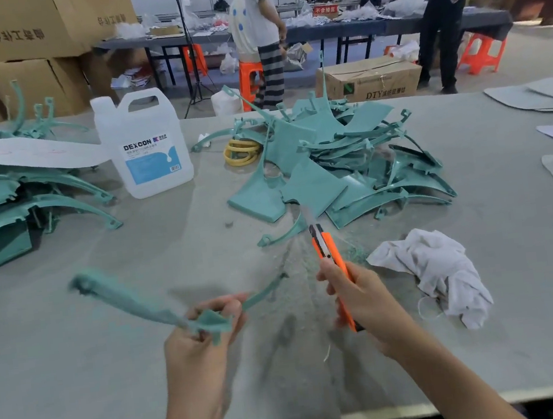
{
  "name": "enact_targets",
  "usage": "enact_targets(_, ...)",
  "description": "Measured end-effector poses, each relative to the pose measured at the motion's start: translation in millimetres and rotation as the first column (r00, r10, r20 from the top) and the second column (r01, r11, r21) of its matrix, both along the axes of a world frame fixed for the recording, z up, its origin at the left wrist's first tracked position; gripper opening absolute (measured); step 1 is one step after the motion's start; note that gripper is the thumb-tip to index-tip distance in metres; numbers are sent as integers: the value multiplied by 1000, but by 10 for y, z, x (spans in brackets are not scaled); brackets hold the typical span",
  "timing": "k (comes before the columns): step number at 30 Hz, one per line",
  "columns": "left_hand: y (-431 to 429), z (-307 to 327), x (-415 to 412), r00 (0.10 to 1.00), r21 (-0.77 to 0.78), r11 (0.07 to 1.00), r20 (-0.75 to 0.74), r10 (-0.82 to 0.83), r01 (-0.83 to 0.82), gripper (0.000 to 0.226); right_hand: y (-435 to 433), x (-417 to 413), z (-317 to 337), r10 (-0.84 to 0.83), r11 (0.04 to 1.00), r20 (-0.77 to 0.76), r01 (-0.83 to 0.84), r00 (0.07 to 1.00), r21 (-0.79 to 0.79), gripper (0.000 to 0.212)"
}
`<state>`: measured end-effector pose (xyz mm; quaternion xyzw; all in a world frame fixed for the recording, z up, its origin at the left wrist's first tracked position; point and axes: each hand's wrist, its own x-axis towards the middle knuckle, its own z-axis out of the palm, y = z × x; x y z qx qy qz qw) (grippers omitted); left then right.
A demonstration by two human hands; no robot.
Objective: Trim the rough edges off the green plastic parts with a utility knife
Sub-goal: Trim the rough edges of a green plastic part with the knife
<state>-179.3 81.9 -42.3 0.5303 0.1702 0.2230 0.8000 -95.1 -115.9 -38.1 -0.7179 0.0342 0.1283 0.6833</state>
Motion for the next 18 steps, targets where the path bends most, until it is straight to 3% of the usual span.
enact_targets(3,77,-149,-24,997,35,998,-47,63,-61,23,-141,-86,-107,183,883,202,-70,962,-464,28)
enact_targets(6,72,-273,-42,992,69,994,-88,93,-87,16,-196,-203,-183,396,673,241,-102,886,-733,29)
enact_targets(13,88,-374,-74,988,137,985,-98,120,-107,12,-53,-253,-166,519,583,270,-105,811,-806,33)
enact_targets(18,120,-417,-89,985,182,978,-122,122,-98,14,-59,-164,-187,433,642,279,-76,857,-763,27)
